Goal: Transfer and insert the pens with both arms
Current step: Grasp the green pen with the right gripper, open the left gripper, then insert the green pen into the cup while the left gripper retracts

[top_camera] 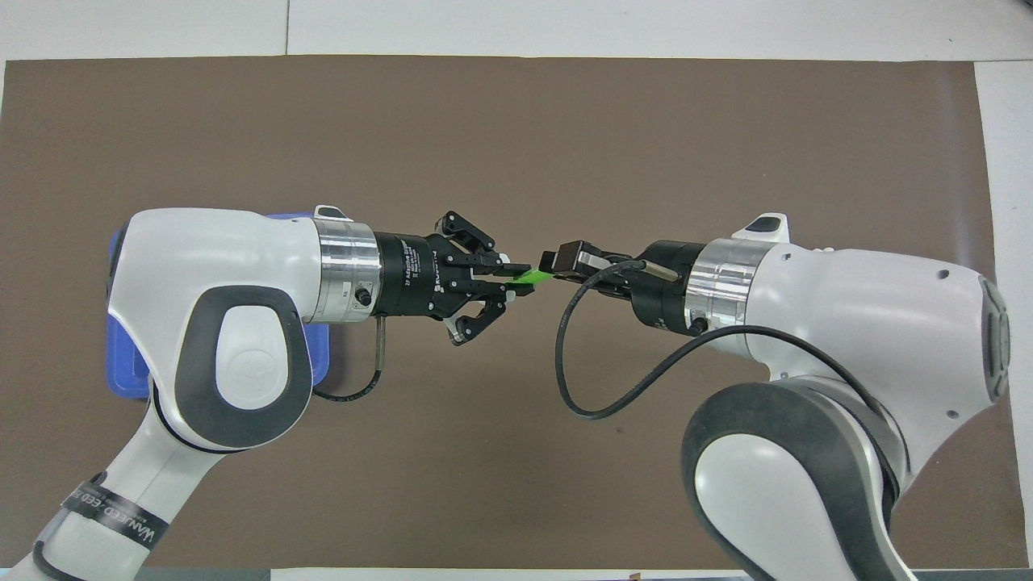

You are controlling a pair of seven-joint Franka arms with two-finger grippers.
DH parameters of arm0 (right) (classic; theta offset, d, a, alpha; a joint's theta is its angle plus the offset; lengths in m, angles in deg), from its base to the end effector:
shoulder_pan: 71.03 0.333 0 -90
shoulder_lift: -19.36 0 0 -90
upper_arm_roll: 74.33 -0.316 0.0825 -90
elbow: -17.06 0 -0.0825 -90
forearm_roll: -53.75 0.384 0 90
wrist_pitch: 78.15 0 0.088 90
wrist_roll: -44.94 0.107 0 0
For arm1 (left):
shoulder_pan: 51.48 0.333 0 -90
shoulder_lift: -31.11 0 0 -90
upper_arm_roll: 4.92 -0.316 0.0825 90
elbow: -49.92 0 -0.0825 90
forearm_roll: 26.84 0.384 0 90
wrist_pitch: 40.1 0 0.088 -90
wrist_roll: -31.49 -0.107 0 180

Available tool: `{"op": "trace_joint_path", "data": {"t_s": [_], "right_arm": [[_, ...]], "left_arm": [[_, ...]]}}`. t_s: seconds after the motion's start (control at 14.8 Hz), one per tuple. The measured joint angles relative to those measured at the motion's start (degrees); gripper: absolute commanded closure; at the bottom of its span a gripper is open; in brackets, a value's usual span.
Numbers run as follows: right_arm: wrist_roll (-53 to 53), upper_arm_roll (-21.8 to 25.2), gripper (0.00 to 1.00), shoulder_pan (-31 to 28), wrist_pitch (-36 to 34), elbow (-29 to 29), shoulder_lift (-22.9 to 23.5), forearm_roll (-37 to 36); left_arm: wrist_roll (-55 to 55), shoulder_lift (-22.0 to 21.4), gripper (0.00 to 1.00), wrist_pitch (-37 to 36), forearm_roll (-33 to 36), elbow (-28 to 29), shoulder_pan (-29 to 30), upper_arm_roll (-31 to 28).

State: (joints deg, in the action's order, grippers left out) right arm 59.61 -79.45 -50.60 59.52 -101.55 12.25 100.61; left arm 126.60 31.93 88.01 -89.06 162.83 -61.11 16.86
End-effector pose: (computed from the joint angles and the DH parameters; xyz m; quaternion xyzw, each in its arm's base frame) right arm 0.4998 0.2467 0.5373 -0.9128 0.1390 -0.0853 0.3745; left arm 0.4901 -0.3292 0.5023 0.5804 0.6732 -0.3499 0.2960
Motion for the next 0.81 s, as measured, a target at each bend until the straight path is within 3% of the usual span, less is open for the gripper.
{"op": "trace_joint_path", "data": {"t_s": [0.27, 0.4, 0.61, 0.81], "right_arm": [[-0.16, 0.05, 1.0, -0.11, -3.43, 0.14, -0.19, -2.52], [-0.93, 0.12, 1.0, -2.0, -9.2, 0.76, -0.84, -11.02], [-10.55, 0.35, 1.0, -8.43, -21.35, 3.68, -1.64, -20.16], [-18.86, 0.55, 1.0, -13.05, -26.52, 5.02, -1.64, -29.34]], "left_arm": [[0.1, -0.58, 0.0, 0.92, 0.0, 0.0, -0.24, -0.04], [0.12, -0.63, 0.0, 0.94, 0.52, 0.0, -0.05, -0.21], [-0.03, -0.64, 0.0, -0.66, 8.28, 0.05, 0.44, -0.41], [-0.6, -0.74, 0.0, -4.18, 14.68, 0.04, 1.8, -0.54]]}}
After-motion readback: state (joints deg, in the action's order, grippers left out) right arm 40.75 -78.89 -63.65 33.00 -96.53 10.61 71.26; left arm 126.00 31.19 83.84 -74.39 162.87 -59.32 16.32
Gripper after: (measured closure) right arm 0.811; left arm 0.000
